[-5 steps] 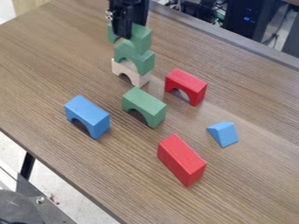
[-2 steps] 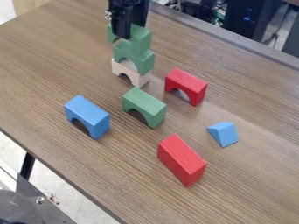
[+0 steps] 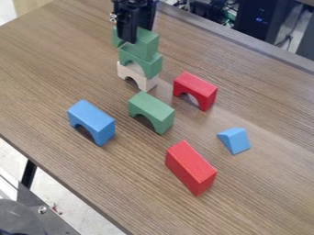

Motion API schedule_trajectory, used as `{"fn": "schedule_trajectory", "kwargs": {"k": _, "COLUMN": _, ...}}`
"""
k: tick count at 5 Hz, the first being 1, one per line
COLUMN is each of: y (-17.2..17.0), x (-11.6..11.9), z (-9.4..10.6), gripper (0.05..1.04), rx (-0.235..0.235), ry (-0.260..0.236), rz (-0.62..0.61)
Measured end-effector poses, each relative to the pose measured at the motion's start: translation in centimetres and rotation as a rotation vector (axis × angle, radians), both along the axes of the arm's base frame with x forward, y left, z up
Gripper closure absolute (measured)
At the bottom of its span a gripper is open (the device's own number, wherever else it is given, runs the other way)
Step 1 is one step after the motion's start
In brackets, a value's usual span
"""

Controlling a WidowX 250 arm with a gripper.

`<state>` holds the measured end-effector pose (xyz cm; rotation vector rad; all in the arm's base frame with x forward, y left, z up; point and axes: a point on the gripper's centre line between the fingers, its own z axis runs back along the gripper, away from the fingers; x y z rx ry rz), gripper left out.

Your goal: Take the green arch and put it on the other green arch

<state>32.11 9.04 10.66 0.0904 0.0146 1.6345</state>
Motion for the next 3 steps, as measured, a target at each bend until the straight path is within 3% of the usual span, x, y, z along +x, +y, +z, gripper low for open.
{"fn": "schedule_trajectory", "kwargs": {"k": 3, "y": -0.43, "x": 0.34, "z": 0.41, "gripper": 0.528, "rx": -0.004, "ry": -0.009, "rz": -0.013}}
